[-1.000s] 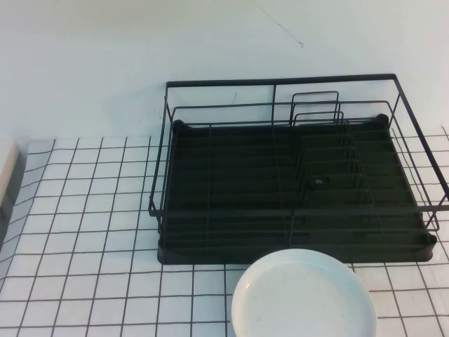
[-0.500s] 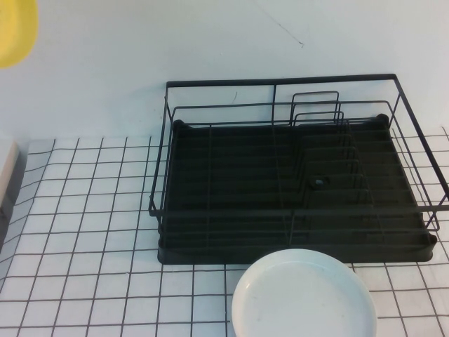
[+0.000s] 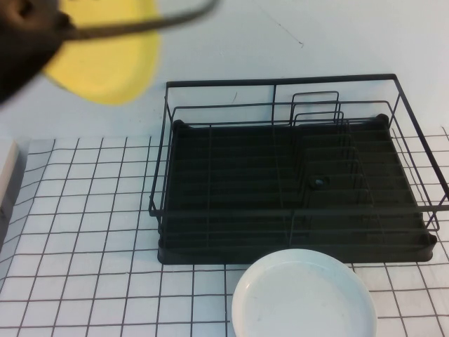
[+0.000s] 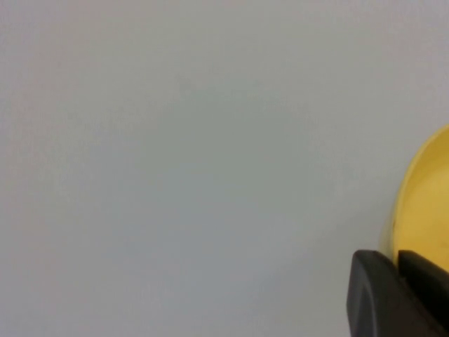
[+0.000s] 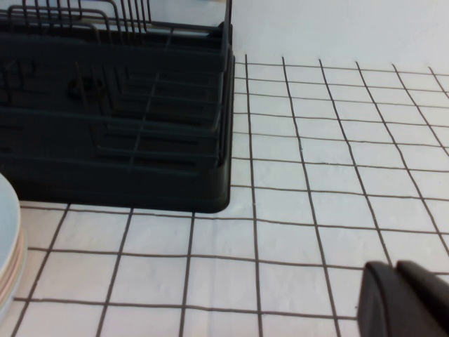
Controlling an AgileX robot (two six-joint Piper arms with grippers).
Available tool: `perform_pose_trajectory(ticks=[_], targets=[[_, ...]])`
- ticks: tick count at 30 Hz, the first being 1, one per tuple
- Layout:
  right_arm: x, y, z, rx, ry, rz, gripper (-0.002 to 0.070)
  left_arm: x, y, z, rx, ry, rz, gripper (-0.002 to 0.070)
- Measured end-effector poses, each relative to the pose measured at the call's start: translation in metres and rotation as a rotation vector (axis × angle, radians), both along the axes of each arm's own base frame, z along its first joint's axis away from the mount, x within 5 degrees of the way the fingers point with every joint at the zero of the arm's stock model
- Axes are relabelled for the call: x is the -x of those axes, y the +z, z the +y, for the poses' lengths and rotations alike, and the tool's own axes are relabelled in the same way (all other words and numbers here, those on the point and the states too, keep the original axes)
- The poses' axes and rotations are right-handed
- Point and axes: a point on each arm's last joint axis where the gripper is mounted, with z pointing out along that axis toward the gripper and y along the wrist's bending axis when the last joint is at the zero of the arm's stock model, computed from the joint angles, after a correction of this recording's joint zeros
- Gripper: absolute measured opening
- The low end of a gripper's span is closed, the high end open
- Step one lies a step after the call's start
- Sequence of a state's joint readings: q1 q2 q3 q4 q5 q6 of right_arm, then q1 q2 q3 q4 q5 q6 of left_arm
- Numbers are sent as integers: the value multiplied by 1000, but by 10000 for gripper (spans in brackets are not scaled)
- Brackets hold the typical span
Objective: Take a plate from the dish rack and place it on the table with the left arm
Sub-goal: Place the plate from the table
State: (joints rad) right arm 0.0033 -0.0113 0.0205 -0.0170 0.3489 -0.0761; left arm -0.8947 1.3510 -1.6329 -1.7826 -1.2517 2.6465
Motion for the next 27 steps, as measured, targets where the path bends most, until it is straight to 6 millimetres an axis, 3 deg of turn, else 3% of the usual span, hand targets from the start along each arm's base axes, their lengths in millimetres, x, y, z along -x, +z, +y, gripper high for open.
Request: perform_pose_trajectory(ticks=[4, 8, 12, 19, 22, 27], targets=[[0, 0, 0, 0, 0, 0, -2, 14, 0, -23, 44, -110, -12, 2], [0, 0, 0, 0, 0, 0, -2, 18, 0, -25, 77, -125, -20, 2], [0, 0, 0, 0, 0, 0, -2, 17, 6, -10, 103, -92, -40, 2], [0, 0, 0, 0, 0, 0, -2, 12, 26, 36, 192, -28, -151, 2], [0, 0, 0, 0, 0, 0, -2, 17, 37, 43, 294, -100, -239, 2], [0, 0, 0, 0, 0, 0, -2, 20, 47, 36, 445, -253, -323, 2]])
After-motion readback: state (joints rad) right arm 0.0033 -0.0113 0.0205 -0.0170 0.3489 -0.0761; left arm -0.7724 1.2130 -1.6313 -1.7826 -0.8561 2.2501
